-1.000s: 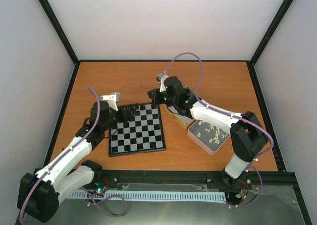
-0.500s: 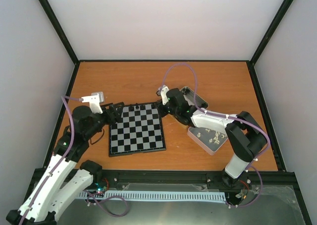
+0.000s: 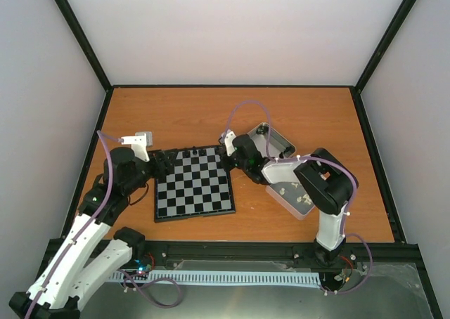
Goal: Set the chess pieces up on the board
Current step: Place the chess piece on the chessboard.
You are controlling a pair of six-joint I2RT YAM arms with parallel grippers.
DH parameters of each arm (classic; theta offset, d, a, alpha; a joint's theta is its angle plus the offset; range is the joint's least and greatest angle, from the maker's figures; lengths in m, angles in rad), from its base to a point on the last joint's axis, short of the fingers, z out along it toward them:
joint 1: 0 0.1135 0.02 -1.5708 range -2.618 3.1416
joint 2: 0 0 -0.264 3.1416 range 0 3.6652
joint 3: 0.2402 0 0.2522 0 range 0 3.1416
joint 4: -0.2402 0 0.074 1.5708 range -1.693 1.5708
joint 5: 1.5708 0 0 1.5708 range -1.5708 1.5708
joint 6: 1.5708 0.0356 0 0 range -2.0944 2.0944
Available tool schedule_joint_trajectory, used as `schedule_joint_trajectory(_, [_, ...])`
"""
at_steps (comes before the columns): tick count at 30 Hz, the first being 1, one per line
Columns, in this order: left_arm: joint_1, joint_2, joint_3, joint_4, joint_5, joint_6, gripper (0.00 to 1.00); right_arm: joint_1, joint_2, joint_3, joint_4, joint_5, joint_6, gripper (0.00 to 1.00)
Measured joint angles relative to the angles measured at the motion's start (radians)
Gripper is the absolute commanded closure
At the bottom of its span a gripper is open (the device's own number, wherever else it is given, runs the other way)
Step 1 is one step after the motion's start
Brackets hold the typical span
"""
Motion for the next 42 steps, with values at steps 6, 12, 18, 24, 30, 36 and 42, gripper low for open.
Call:
schedule_joint_trajectory(6, [0.000, 0.002, 0.000, -0.004, -0.024, -0.013, 0.34, 0.000, 0.040, -0.007, 0.062, -0.060, -0.008, 0.93])
schedule_joint_trajectory(12, [0.000, 0.001, 0.000, -0.006, -0.050, -0.020, 0.34, 0.000, 0.058, -0.007, 0.105, -0.078, -0.006, 0.93])
schedule_joint_trajectory(18, [0.000, 0.039, 0.000, -0.006, -0.053, -0.010, 0.34, -0.004, 0.113, -0.007, 0.141, -0.085, -0.005, 0.90])
schedule_joint_trajectory(24, [0.000, 0.070, 0.000, -0.006, -0.055, 0.007, 0.33, -0.007, 0.118, -0.009, 0.165, -0.088, -0.003, 0.87])
schedule_joint_trajectory(30, [0.000, 0.069, 0.000, -0.006, -0.056, 0.008, 0.33, -0.007, 0.118, -0.013, 0.179, -0.084, -0.002, 0.81])
schedule_joint_trajectory(36, [0.000, 0.067, 0.000, -0.006, -0.056, 0.008, 0.33, -0.007, 0.118, -0.037, 0.194, -0.081, -0.002, 0.74])
schedule_joint_trajectory(42, [0.000, 0.066, 0.000, -0.006, -0.057, 0.008, 0.32, -0.007, 0.105, -0.061, 0.190, -0.074, 0.006, 0.54])
